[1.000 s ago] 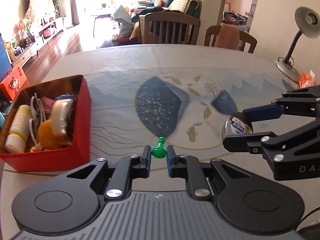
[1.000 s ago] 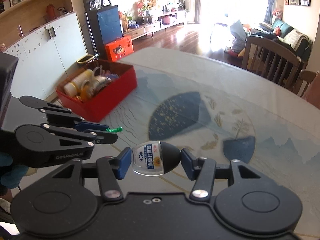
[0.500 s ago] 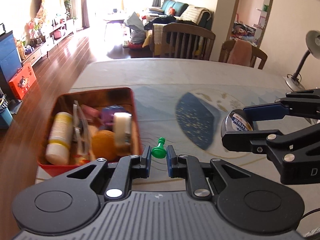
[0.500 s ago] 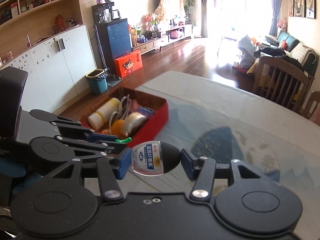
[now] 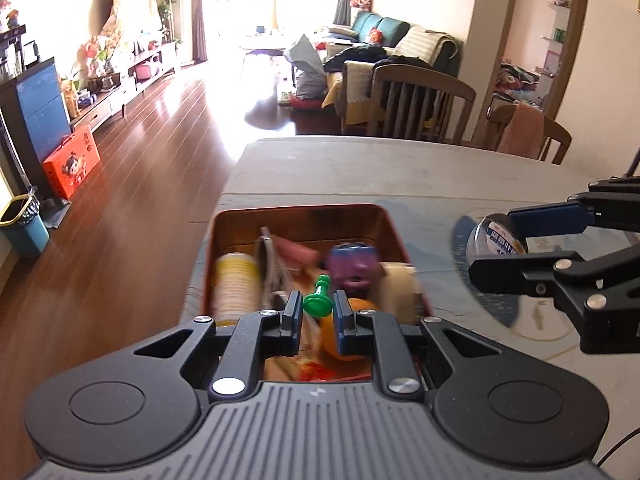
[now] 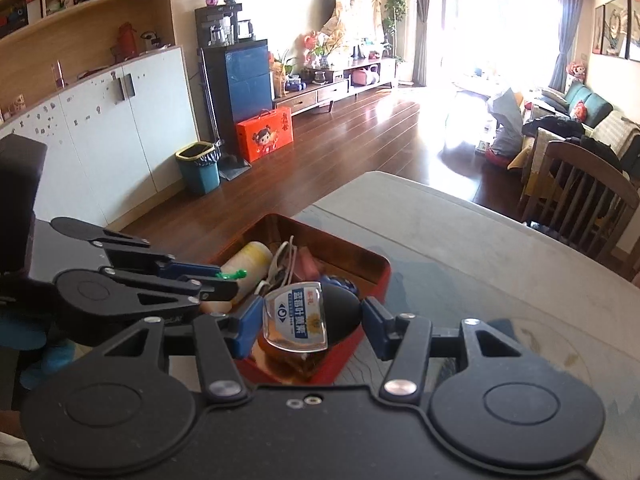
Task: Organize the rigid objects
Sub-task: 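Carry the black-capped bottle and green pushpin over the red tin and lower them inside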
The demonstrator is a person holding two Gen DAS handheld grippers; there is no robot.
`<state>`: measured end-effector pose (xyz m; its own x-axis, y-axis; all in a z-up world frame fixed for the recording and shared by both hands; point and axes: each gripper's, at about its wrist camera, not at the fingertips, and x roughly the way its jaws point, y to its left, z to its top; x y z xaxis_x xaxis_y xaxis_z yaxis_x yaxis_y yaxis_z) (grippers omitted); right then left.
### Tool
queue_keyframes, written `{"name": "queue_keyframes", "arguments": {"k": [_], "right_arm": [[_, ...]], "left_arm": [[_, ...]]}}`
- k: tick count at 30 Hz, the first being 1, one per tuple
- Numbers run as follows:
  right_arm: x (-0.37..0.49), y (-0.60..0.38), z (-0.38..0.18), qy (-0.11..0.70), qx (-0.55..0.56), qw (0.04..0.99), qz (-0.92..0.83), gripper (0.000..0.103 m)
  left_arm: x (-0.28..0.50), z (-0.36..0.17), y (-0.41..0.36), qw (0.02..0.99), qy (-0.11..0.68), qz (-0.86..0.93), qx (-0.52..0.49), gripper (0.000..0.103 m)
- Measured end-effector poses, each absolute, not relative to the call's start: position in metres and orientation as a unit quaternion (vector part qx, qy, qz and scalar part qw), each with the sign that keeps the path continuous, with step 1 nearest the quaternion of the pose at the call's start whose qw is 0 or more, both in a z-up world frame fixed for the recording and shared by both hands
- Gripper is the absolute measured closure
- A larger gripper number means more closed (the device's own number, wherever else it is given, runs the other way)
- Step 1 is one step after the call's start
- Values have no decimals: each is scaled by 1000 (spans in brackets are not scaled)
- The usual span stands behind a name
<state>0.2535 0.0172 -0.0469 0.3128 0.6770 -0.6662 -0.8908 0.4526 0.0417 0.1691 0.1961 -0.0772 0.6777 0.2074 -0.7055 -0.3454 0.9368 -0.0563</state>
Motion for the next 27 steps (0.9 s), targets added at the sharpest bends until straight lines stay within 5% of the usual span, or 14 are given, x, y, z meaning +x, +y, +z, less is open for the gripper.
{"name": "queue_keyframes", "arguments": {"k": [27], "right_arm": [[272, 128, -116, 328, -306, 743, 496, 50]], "left_arm": [[227, -125, 268, 900, 406, 123, -105, 87]]}}
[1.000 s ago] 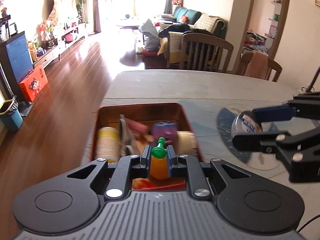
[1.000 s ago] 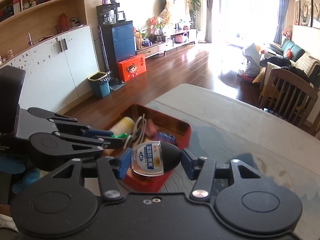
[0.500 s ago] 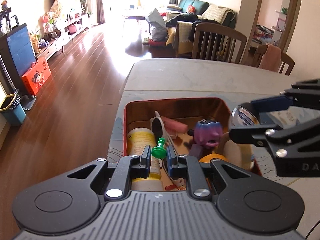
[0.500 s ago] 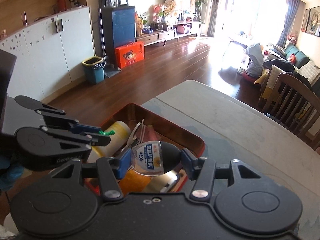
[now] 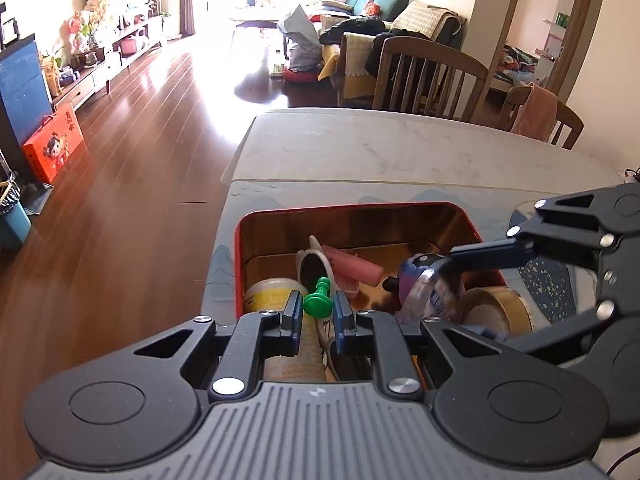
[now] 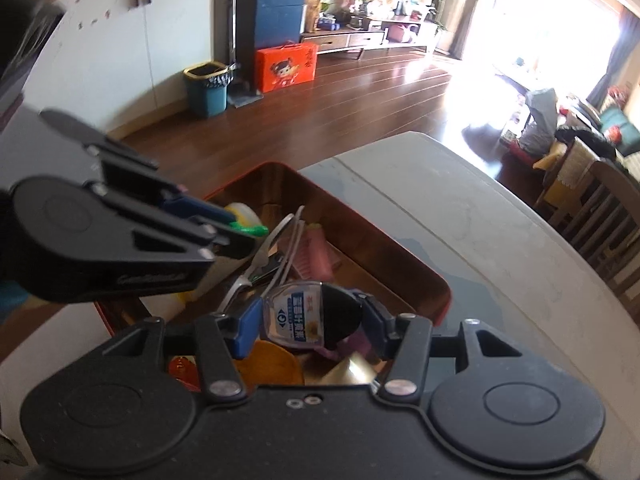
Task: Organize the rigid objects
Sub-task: 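Carry the black-capped bottle and green pushpin over the red tin and lower them inside, then open both tools to release the bottle and pushpin into the red tin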
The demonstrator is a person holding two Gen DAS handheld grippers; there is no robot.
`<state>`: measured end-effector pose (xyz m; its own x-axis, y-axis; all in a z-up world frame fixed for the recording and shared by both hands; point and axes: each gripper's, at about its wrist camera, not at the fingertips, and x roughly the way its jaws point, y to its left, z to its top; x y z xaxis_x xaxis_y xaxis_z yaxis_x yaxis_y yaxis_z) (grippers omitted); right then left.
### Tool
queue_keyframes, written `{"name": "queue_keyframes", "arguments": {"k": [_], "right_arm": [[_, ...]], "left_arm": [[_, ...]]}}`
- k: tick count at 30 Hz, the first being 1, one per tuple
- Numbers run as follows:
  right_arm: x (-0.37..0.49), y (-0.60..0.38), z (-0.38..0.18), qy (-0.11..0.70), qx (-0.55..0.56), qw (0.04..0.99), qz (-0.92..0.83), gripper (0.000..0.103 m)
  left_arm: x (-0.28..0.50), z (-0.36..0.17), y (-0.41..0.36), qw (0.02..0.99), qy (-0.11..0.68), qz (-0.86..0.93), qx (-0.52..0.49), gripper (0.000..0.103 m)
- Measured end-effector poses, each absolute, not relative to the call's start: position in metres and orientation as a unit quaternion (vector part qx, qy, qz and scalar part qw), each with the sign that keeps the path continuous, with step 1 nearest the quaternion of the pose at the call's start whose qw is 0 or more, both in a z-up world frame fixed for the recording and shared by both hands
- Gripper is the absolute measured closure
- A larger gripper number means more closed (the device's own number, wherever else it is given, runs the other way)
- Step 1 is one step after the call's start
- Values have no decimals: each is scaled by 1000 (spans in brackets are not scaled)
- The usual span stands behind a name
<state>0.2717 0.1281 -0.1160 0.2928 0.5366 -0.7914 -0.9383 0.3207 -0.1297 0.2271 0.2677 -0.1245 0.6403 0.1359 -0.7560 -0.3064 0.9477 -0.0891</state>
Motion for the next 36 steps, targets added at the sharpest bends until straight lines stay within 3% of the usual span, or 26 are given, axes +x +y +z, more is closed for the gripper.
{"name": "queue_keyframes", "arguments": {"k": [18, 24, 36], "right_arm": [[271, 113, -104, 336, -279, 746, 503, 41], [266, 98, -94, 332, -260, 755, 502, 39], [245, 65, -72, 328, -210, 770, 505, 23]], "left_arm": [[228, -127, 258, 891, 426, 111, -108, 87], [216, -119, 253, 893, 421, 119, -107, 82], [177, -93, 234, 903, 393, 145, -97, 79]]}}
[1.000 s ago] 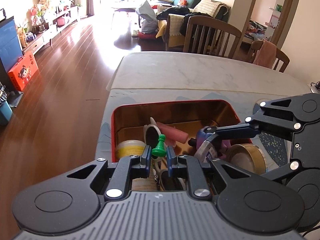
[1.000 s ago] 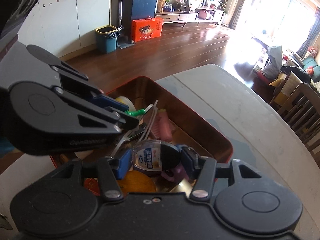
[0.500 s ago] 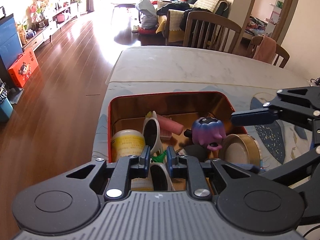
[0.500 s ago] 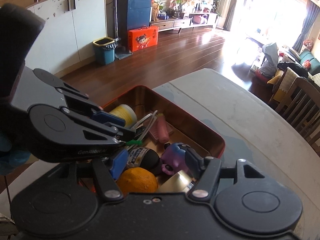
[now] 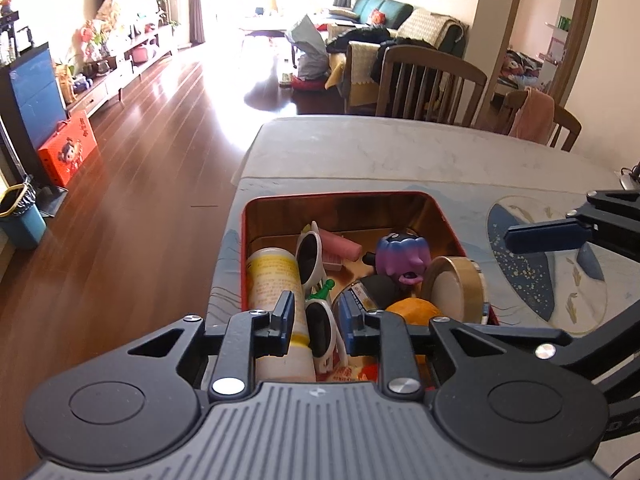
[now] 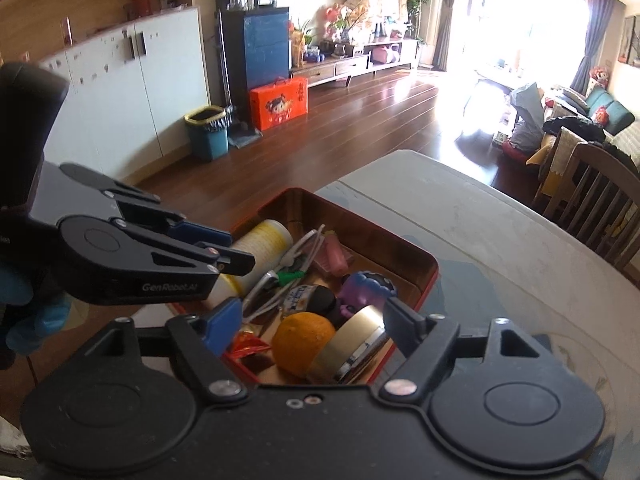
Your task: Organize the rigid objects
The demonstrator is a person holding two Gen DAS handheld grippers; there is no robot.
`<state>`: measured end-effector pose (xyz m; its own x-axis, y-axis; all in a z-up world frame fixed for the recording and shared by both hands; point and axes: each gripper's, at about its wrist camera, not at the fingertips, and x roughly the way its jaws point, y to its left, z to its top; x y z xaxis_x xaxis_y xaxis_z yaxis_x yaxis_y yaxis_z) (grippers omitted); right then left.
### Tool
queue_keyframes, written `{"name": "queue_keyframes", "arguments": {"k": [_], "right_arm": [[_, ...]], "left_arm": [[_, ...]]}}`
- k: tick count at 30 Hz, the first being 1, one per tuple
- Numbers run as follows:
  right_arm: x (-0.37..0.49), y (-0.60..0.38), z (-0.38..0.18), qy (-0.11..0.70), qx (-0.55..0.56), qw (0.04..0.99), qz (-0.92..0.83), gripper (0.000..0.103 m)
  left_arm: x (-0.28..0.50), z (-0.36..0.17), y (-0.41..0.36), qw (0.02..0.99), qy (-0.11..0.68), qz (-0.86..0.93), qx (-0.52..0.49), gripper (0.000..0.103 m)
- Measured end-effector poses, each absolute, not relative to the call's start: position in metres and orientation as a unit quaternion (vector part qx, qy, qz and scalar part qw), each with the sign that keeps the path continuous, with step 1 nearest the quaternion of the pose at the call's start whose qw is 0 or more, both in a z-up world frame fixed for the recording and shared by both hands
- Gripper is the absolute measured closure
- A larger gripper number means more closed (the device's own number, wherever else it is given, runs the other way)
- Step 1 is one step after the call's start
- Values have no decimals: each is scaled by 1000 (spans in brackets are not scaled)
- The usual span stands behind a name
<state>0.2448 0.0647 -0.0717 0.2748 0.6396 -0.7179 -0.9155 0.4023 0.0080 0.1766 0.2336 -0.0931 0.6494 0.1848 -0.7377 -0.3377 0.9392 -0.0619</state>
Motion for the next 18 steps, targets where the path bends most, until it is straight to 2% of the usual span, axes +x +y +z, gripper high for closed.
{"name": "queue_keyframes", "arguments": {"k": [3, 4, 5, 12, 14, 18], "right_arm": [[240, 55, -65, 327, -189, 774, 508, 20], [238, 50, -64, 325, -182, 776, 509, 18], [237, 47, -62, 325, -177, 778, 508, 18], [224, 23, -50, 310, -143, 792, 505, 9], [221, 15, -47, 304, -126, 798, 504, 3], [219, 0, -40, 291, -95, 809, 501, 0]], "left_arm": [[165, -84, 228, 908, 381, 148, -98, 63], [161, -82, 227, 910, 376, 148, -98, 47], [156, -79, 224, 912, 368, 151, -98, 36], [133, -65, 211, 919, 349, 157, -95, 32], [127, -61, 207, 921, 343, 161, -96, 27], [115, -52, 198, 925, 326, 170, -97, 20]]}}
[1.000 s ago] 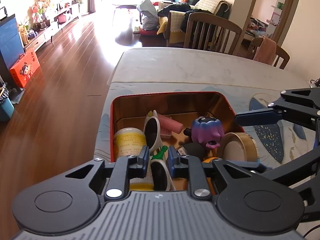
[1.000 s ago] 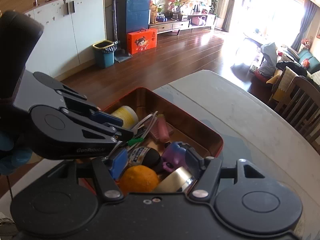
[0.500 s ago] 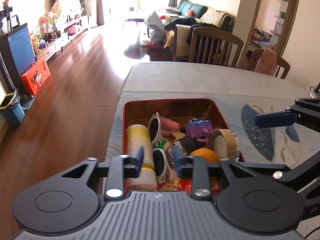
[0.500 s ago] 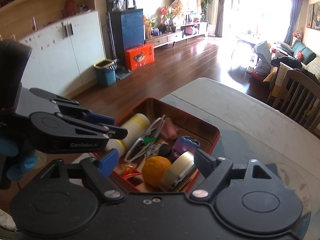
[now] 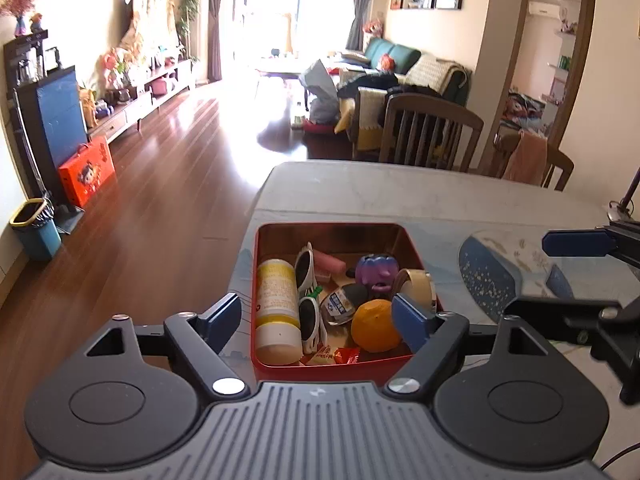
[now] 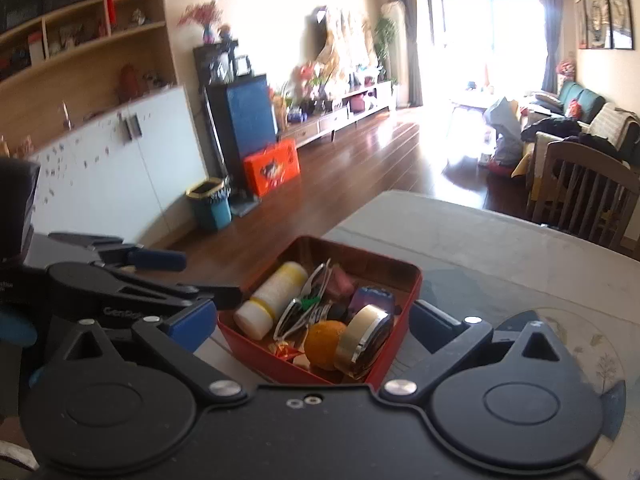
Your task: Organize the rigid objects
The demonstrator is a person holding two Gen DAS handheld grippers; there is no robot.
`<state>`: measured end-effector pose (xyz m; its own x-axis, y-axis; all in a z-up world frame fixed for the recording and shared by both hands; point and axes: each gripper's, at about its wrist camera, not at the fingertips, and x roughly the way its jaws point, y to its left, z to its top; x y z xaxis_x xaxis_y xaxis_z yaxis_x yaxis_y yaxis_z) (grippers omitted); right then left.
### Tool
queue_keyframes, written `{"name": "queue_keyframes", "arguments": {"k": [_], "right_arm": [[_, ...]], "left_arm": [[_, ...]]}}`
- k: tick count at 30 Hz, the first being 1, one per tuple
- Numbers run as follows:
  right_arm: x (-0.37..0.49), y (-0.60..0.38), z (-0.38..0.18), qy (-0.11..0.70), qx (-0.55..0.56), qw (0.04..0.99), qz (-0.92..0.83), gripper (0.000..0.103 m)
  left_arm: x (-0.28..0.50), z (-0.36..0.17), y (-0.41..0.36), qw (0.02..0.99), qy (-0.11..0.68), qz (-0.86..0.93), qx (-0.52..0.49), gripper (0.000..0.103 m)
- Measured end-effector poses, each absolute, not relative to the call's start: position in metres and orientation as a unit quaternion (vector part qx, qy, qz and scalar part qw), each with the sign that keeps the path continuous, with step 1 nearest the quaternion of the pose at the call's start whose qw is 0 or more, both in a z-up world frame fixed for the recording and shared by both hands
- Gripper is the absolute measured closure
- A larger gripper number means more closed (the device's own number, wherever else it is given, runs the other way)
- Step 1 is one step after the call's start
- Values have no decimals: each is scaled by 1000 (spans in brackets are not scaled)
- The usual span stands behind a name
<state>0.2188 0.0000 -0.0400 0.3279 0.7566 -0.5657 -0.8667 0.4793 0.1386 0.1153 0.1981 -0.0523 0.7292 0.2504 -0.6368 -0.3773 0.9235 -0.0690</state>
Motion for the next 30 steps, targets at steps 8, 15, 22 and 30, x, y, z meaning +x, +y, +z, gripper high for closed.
{"name": "queue_keyframes", "arguments": {"k": [8, 15, 22, 30], "right_arm": [[211, -23, -34, 267, -52, 827, 492, 0], [201, -34, -37, 252, -50, 840, 478, 0], [198, -47, -41, 255, -43, 846, 466, 0], [197, -57, -43, 254, -38, 847, 466, 0]], "left_arm": [[99, -44, 182, 929, 308, 176, -101, 0], [91, -40, 173, 928, 303, 184, -116, 0], [87, -39, 160, 922, 309, 197, -125, 0], [88, -37, 143, 922, 309, 200, -118, 0]]}}
